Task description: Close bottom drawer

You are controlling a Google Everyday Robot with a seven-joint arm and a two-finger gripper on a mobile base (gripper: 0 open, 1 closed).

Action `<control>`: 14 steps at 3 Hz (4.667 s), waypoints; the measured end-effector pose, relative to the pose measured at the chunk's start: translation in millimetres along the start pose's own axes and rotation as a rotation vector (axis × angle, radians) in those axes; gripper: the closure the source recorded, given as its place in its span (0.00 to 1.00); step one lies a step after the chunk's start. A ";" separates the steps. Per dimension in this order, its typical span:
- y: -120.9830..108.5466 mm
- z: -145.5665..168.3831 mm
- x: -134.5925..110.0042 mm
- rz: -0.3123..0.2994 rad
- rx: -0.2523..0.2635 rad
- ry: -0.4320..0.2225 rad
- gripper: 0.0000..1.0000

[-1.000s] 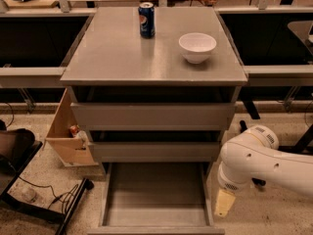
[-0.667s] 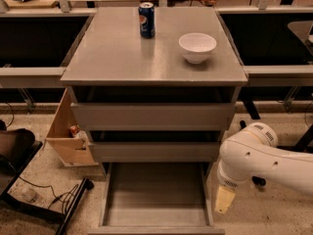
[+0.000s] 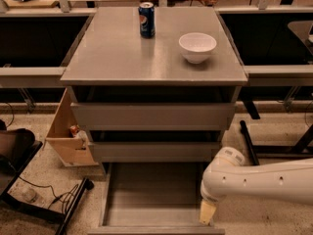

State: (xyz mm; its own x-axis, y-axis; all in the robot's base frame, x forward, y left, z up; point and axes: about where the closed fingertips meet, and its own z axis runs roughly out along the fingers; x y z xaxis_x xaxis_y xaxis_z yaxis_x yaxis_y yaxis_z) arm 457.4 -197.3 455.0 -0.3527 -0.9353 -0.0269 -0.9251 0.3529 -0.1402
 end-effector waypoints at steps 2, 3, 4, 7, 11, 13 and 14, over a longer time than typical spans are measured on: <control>70.7 136.9 16.2 -0.005 -0.082 -0.076 0.00; 70.5 136.7 16.2 -0.005 -0.082 -0.076 0.00; 82.7 160.2 18.2 -0.033 -0.102 -0.033 0.00; 145.1 269.6 78.2 0.022 -0.227 0.103 0.62; 138.3 260.7 74.3 0.022 -0.227 0.102 0.00; 134.9 253.5 71.9 0.019 -0.232 0.092 0.84; 134.8 253.4 71.9 0.019 -0.232 0.092 0.61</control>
Offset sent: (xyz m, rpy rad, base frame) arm -0.0811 0.0111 -0.2119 0.1703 0.0534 -0.0247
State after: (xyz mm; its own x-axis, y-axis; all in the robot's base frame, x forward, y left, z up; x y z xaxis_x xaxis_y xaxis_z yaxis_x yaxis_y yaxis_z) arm 343.0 -223.2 183.4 -0.3717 -0.9261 0.0645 -0.9220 0.3764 0.0908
